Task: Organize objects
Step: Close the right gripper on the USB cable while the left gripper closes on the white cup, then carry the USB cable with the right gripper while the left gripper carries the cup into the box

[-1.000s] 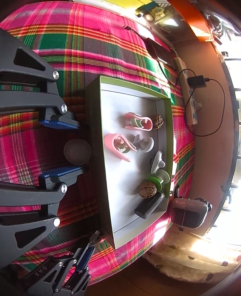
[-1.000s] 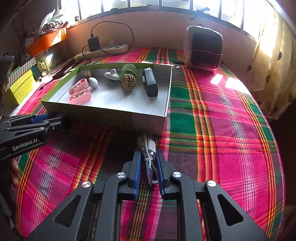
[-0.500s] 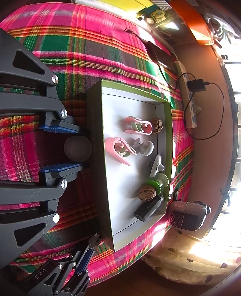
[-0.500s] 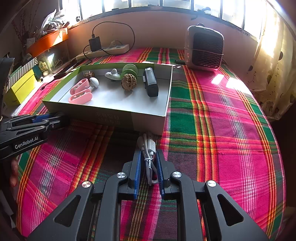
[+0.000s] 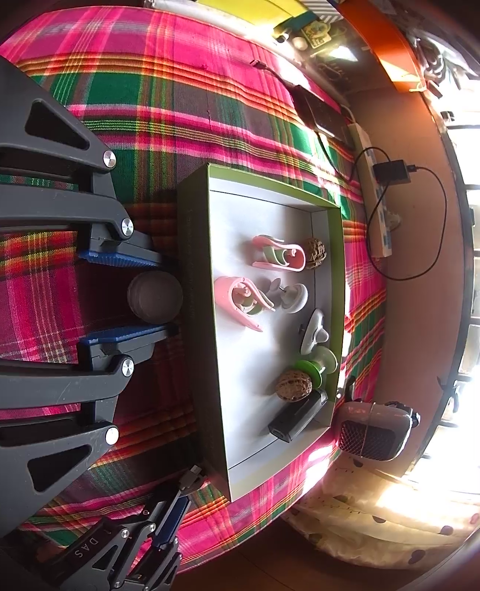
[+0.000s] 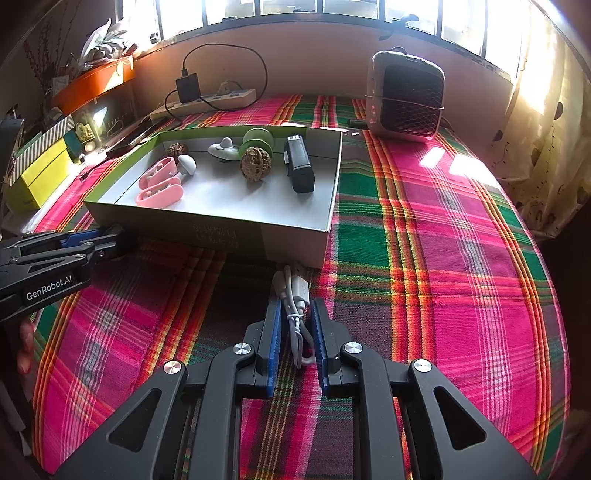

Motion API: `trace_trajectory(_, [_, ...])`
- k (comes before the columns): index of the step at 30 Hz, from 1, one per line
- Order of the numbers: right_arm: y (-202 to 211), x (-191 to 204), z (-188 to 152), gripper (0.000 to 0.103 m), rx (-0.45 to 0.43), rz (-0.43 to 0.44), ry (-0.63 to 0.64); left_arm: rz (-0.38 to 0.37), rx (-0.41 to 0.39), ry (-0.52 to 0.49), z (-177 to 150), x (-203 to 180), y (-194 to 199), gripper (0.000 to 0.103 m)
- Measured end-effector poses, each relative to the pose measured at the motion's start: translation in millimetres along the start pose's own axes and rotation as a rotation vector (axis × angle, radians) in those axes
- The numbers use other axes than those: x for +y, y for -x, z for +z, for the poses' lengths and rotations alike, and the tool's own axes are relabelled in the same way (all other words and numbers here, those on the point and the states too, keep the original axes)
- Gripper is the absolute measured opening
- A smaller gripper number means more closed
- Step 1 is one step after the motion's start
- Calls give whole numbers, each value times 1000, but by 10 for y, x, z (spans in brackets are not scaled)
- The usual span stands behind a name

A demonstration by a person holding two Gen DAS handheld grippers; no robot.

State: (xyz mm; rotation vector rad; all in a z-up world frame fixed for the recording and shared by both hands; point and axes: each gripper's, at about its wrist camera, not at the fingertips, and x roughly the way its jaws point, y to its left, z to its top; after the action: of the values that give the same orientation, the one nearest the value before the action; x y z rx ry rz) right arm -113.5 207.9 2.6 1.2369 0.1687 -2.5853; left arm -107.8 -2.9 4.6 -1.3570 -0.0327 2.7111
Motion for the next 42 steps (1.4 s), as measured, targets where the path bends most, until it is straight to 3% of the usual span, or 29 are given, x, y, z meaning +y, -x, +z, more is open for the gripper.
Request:
trace_trajectory(31, [194, 34, 3, 11, -50, 45, -17, -22, -34, -7, -43, -45, 250, 26])
trace_trajectory(42, [100, 80, -41, 12, -3, 33, 9, -26, -21, -10, -98, -66, 250, 26])
